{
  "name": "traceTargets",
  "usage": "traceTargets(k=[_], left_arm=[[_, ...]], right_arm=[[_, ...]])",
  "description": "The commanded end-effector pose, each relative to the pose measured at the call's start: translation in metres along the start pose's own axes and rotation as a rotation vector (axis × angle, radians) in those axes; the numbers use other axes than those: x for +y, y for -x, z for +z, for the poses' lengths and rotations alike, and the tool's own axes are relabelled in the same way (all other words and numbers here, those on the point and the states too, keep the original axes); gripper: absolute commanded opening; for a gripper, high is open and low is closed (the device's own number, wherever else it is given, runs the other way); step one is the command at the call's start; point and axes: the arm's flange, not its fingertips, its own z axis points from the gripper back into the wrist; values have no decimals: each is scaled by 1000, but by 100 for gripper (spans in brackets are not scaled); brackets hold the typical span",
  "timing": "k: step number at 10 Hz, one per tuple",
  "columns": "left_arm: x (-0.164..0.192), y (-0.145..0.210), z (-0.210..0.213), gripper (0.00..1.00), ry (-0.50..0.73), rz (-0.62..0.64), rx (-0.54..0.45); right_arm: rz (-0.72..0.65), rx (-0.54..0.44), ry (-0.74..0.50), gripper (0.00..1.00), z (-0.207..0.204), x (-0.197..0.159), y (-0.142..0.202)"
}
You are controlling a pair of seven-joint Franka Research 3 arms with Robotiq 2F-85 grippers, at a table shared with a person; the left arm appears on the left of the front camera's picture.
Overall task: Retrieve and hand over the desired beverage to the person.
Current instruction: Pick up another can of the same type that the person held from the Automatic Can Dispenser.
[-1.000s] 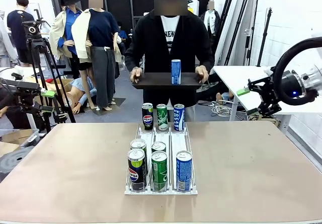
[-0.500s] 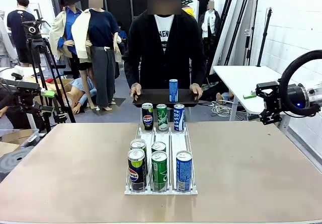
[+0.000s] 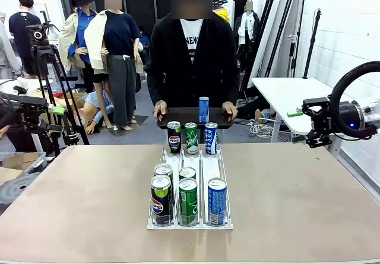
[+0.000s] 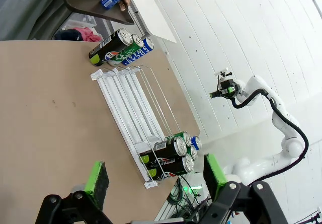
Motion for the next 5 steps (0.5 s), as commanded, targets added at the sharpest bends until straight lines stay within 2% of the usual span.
traceTargets(k=[1, 5], left_arm=[[-1, 0, 1, 100, -1, -3, 3], [-1, 0, 1, 100, -1, -3, 3]], right_arm=[[-1, 0, 12, 100, 0, 2, 1], [-1, 0, 12, 100, 0, 2, 1]])
